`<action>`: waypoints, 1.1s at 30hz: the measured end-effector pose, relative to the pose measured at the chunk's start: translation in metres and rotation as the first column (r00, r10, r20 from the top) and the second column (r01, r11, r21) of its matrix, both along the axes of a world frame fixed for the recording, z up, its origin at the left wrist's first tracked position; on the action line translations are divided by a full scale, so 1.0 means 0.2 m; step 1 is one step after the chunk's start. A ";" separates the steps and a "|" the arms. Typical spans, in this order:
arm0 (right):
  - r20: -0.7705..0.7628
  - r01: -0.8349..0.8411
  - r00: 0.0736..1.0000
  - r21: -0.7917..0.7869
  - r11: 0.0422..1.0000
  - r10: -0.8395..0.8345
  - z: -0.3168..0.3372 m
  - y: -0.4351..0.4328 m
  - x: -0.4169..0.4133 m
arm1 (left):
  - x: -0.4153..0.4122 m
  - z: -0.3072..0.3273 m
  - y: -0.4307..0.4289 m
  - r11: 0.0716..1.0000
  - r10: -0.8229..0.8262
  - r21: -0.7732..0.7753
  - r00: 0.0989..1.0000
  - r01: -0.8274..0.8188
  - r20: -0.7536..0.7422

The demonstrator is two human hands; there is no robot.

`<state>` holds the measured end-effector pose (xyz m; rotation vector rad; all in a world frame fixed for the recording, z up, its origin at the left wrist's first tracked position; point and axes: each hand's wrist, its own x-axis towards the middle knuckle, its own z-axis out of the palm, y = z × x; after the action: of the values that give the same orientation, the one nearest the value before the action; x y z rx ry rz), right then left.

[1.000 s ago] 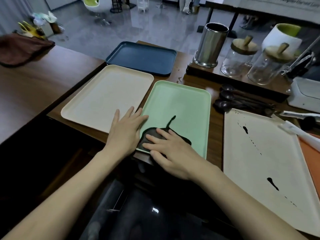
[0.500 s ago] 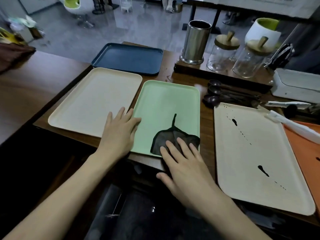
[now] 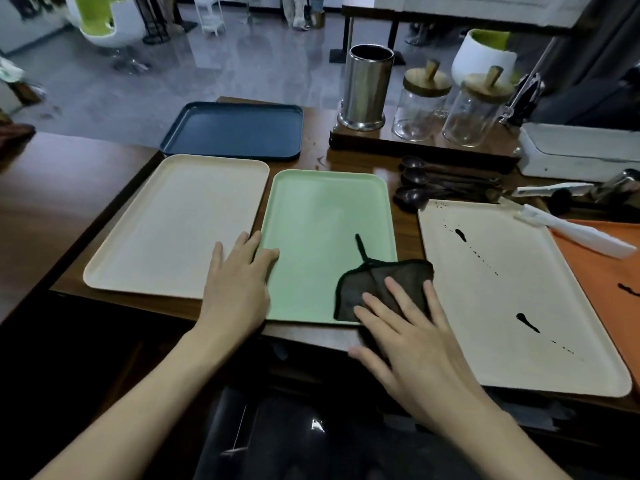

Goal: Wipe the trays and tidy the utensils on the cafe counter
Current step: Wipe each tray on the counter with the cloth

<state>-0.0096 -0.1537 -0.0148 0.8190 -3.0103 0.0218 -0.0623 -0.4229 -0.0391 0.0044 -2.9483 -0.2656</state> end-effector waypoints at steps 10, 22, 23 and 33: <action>0.256 0.059 0.966 -0.147 0.987 -0.019 0.06 -0.32 0.04 | 0.00 -0.02 -0.01 0.995 -0.016 -0.099 1.000 0.019 0.024; 0.324 0.190 0.939 -0.201 0.961 -0.118 0.05 -0.33 -0.77 | 0.00 -0.03 -0.01 0.996 -0.023 -0.088 1.000 0.023 0.000; 0.314 0.187 0.942 -0.205 0.961 -0.117 0.05 -0.34 -0.79 | -0.01 -0.03 -0.01 0.997 -0.024 -0.077 1.000 0.024 -0.009; 0.388 0.032 0.919 -0.258 0.966 0.073 0.09 -0.26 -0.58 | -0.06 0.02 -0.03 0.999 -0.030 -0.016 0.998 0.031 0.048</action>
<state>-0.1262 -0.2065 0.0033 0.9124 -3.2550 0.6463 -0.0734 -0.4283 -0.0347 -0.0366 -3.0005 -0.2477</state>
